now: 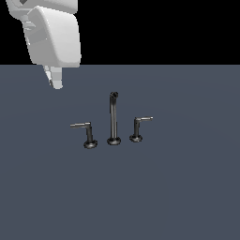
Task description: Turn on the faucet by rotating a designated handle.
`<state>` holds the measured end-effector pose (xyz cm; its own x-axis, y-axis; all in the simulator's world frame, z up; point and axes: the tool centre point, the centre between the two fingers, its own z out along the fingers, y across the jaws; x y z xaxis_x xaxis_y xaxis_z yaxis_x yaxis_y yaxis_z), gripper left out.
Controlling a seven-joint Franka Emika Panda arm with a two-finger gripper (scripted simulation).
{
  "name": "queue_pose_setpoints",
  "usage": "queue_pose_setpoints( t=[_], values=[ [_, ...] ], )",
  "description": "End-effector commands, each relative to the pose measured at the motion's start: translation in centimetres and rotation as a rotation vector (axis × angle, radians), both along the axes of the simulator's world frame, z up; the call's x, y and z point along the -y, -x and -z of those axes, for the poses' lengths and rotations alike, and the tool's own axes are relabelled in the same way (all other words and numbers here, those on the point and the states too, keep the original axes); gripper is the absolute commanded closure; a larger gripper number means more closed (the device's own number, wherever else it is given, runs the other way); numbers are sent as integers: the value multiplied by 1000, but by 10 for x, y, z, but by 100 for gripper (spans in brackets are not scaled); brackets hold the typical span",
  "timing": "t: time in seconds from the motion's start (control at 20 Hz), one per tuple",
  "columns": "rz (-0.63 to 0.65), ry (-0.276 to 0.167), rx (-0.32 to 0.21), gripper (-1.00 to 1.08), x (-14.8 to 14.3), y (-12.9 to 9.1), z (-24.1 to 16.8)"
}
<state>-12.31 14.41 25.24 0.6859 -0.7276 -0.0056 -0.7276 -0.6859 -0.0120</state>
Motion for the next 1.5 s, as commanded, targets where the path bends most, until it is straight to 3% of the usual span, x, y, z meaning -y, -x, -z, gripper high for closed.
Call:
queue_pose_setpoints(
  t=[0.0,1.45],
  values=[
    [44,-1,0,108,-4,-9,12],
    [504,11,-6,108,-15,-113,140]
  ],
)
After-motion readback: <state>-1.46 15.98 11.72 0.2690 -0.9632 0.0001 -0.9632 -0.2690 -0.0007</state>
